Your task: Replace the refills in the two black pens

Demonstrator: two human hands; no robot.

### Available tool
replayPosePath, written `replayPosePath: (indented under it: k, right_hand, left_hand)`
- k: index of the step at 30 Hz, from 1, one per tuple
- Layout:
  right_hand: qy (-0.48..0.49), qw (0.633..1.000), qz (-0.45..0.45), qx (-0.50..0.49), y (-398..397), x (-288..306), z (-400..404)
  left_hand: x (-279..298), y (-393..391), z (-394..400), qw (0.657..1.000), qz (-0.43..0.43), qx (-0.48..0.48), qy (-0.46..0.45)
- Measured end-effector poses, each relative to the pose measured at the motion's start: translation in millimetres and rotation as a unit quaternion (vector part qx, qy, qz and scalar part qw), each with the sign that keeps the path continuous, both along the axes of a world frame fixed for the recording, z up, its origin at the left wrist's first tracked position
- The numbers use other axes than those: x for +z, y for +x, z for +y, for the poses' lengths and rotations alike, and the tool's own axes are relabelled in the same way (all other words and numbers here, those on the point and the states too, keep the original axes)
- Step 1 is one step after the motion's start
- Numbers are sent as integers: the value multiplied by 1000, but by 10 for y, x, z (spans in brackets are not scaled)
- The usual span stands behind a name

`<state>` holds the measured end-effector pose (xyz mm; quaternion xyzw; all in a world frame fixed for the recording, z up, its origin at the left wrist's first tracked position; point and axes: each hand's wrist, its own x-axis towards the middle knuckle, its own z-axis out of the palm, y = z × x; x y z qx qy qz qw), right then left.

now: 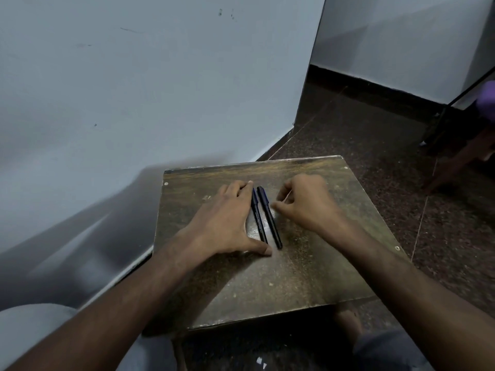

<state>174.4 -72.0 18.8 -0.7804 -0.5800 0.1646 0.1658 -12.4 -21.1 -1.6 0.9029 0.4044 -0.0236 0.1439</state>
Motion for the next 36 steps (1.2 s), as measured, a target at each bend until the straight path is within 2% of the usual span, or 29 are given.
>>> replayPosePath:
  k: [4, 7, 10, 14, 26, 36]
  right_hand:
    - [17, 996, -71, -58, 441, 141, -34]
    - [-21, 989, -102, -110, 704, 146, -79]
    - [-74, 987, -101, -104, 709, 77, -98]
    - [-68, 987, -128, -74, 588, 25, -83]
    - [-31, 996, -81, 3, 114, -132, -34]
    - [-6, 999, -45, 10, 34, -123, -41]
  left_hand:
    - [-8, 5, 9, 1000, 10, -2, -6]
    - [-9, 13, 5, 1000, 20, -8, -2]
    - [-4, 29, 0, 1000, 22, -5, -1]
    - [-7, 46, -16, 1000, 19, -1, 6]
    - [-77, 81, -12, 1000, 5, 5, 27]
    - [-61, 97, -46, 1000, 4, 17, 16]
